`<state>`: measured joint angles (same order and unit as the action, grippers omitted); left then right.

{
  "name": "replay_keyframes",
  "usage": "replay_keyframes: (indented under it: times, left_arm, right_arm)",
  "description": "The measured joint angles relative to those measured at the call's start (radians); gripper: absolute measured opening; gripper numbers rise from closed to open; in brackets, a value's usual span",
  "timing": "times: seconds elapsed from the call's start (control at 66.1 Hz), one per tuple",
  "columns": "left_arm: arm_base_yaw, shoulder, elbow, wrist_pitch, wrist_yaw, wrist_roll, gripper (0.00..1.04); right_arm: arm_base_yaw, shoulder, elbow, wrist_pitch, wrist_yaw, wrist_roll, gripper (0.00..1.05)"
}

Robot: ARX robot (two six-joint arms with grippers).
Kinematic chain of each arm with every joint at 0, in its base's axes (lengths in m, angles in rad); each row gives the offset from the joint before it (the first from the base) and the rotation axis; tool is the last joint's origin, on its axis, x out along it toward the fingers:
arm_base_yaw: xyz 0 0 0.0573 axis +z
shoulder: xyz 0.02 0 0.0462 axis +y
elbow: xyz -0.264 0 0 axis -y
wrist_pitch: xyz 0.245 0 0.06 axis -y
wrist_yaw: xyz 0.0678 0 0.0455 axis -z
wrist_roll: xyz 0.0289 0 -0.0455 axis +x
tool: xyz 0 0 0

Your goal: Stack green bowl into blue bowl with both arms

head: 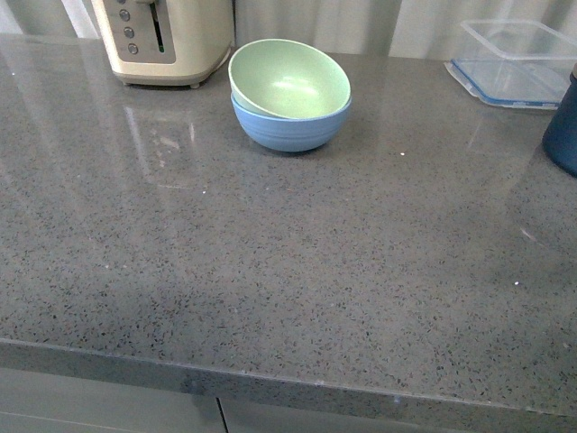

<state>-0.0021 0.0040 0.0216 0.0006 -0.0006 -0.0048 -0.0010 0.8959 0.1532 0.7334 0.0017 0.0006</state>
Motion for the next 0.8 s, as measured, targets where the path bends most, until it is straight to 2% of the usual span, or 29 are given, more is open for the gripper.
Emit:
replay_keyframes:
  times: [0.439, 0.53, 0.802]
  left_arm:
    - [0.0, 0.0, 0.0, 0.0, 0.0, 0.0, 0.98]
    - [0.0, 0.0, 0.0, 0.0, 0.0, 0.0, 0.98]
    - [0.0, 0.0, 0.0, 0.0, 0.0, 0.0, 0.98]
  right_arm:
    - [0.0, -0.261, -0.102, -0.158, 0.0, 0.0, 0.01]
    - [0.0, -0.282, -0.139, -0.13, 0.0, 0.0, 0.01]
    - [0.0, -0.451, -0.148, -0.289, -0.001, 0.0, 0.01]
